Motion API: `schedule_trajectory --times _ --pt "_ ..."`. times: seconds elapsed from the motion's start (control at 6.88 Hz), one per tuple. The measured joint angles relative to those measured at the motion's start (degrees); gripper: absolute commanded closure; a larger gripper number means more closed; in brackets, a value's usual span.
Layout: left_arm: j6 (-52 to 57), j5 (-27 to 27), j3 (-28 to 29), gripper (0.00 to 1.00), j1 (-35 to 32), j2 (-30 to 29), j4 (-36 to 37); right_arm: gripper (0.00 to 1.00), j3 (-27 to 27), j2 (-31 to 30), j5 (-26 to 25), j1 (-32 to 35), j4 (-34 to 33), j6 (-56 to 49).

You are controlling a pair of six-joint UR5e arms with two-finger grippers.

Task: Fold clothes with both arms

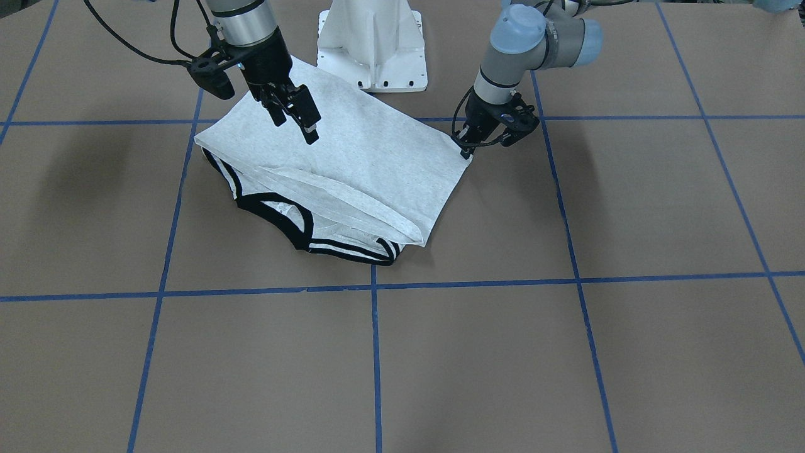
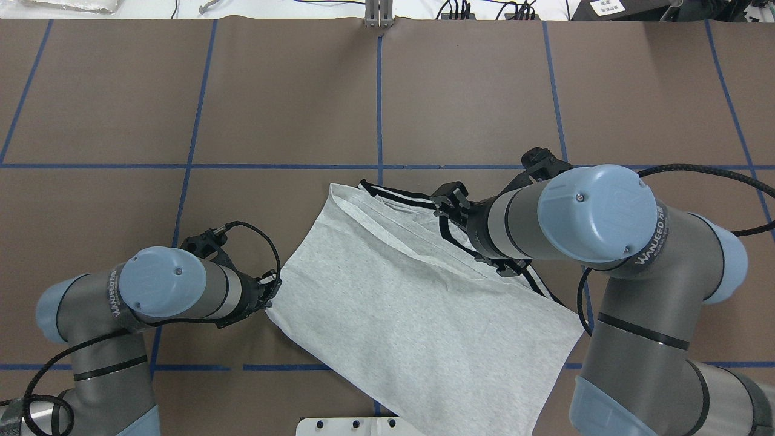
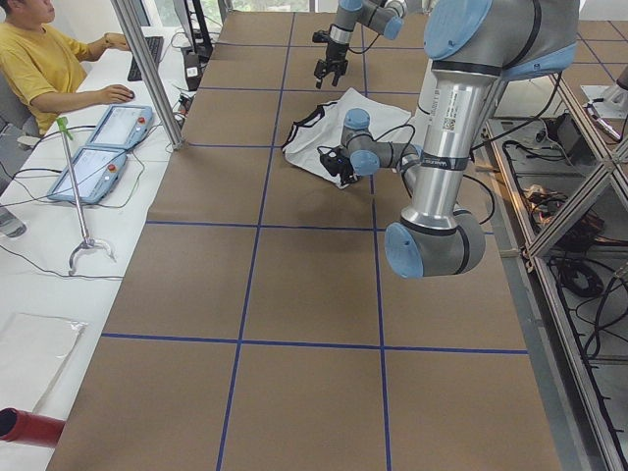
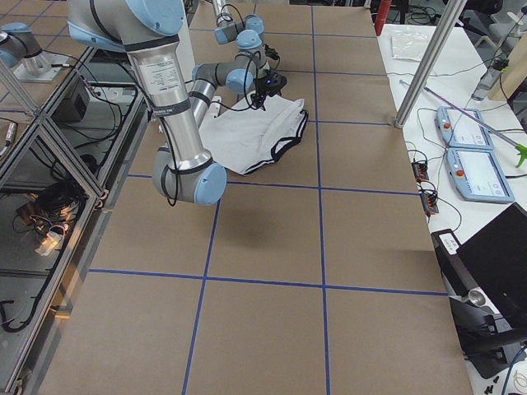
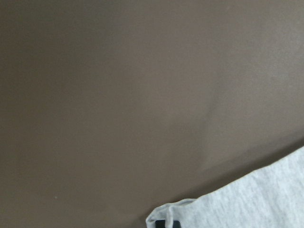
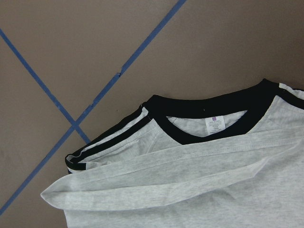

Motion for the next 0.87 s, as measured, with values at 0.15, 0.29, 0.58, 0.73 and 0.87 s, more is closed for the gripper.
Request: schedule_trajectory --times 0.15,0.29,0.58,0.73,0.87 --pt "3.5 0.0 0.2 1.00 -2.2 -0.4 0.6 0.00 0.0 0.2 0.0 0.0 0.0 0.0" --pt "7.7 0.0 1.2 1.00 -5.4 -2.0 0.8 0.00 -0.1 0.2 0.0 0.0 -0.1 0.0" --pt "13.3 0.0 11.3 1.00 -13.6 -11.2 -0.3 0.00 -0.2 0.2 0.0 0.0 0.0 0.0" --pt "15.4 0.0 19.5 0.98 -17.5 -17.0 -2.9 0.00 -0.3 0.2 -0.1 0.0 -0.1 0.0" --pt "16.9 0.3 28.6 0.69 -20.8 -22.9 -7.0 0.00 -0.4 0.2 -0.1 0.0 -0.1 0.0"
